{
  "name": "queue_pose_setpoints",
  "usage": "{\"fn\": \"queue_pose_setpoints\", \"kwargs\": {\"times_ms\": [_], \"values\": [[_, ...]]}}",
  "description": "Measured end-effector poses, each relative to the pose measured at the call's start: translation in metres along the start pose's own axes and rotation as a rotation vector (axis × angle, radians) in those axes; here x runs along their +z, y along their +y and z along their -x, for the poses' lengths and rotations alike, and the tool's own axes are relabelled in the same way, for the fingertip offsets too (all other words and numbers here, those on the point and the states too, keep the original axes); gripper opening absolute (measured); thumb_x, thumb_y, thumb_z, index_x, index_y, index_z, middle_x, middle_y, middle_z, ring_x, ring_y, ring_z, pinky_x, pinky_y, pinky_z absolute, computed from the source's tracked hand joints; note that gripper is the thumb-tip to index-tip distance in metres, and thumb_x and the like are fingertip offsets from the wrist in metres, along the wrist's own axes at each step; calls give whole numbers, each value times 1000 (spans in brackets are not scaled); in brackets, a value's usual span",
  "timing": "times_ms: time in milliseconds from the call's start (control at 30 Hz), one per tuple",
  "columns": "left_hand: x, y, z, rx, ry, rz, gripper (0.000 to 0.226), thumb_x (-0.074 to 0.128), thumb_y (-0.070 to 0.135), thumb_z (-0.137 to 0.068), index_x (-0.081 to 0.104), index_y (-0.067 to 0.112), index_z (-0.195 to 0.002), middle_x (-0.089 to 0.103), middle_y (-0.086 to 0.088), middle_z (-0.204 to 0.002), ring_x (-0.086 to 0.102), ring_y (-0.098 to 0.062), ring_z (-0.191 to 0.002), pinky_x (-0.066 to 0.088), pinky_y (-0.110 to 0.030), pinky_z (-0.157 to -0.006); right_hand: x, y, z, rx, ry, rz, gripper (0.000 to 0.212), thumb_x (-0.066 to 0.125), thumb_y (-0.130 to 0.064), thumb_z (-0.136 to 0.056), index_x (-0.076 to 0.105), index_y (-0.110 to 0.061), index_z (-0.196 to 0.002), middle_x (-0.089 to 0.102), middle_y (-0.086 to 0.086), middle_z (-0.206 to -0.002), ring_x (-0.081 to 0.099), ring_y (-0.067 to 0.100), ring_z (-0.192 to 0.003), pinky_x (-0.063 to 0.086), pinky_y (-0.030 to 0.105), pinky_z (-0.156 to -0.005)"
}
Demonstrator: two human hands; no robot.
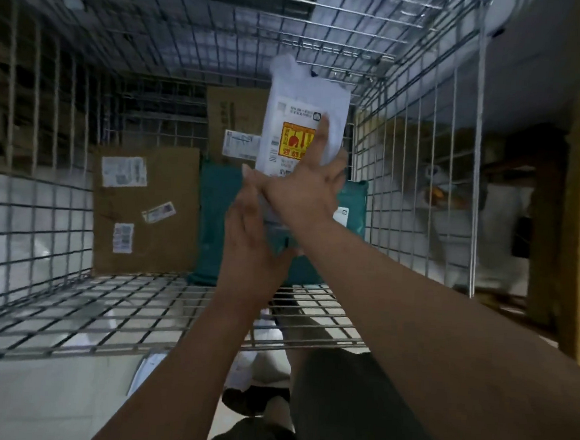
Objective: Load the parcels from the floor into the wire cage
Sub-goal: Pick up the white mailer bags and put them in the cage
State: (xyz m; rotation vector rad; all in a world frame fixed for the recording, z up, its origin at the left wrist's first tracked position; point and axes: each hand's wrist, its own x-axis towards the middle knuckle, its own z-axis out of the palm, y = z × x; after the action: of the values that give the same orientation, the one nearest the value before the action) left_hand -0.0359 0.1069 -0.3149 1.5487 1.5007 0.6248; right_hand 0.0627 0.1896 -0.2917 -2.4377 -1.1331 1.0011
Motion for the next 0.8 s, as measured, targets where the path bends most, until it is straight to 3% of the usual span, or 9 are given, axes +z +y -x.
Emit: {"fn": "queue_pose_setpoints", "kwargs": {"times_ms": [100,133,233,367,633,800], "values": [[14,-7,-31,11,-193,31,133,85,20,-84,-25,54,-152,27,31,-158,46,-3,-136,47,-30,-104,-4,33,-43,71,-2,7,138,82,-71,-63,-19,-50,-154,-9,15,-164,1,44,-152,24,71,-113],[18,-9,-42,24,-256,-13,127,81,23,-88,-22,52,-154,30,30,-158,50,-7,-133,49,-31,-102,-5,44,-59,73,4,31,136,81,-70,-64,-19,-50,-154,-8,16,-164,2,43,-152,23,71,-114],[31,-21,-78,83,-366,-203,103,71,33,-95,-5,43,-162,40,3,-162,50,-22,-138,49,-38,-102,-6,74,-109,76,15,146,138,81,-69,-63,-20,-50,-154,-5,18,-164,5,45,-152,25,71,-112],[49,-44,-126,55,-449,-340,77,62,37,-101,17,34,-164,35,-2,-164,38,-22,-146,38,-38,-113,-1,98,-178,88,-38,157,140,85,-63,-63,-19,-48,-156,-6,18,-163,3,45,-151,24,69,-114],[96,-97,-191,17,-482,-381,74,66,45,-97,31,31,-161,44,-4,-157,40,-25,-144,39,-41,-115,43,126,-300,23,-75,190,136,85,-56,-68,-17,-45,-158,-10,23,-163,2,48,-151,27,65,-115],[129,-115,-207,45,-442,-359,61,64,42,-100,44,26,-155,55,-7,-143,45,-27,-134,42,-36,-108,78,169,-345,103,-87,220,138,86,-59,-67,-17,-44,-158,-7,21,-163,3,45,-152,25,63,-117]]}}
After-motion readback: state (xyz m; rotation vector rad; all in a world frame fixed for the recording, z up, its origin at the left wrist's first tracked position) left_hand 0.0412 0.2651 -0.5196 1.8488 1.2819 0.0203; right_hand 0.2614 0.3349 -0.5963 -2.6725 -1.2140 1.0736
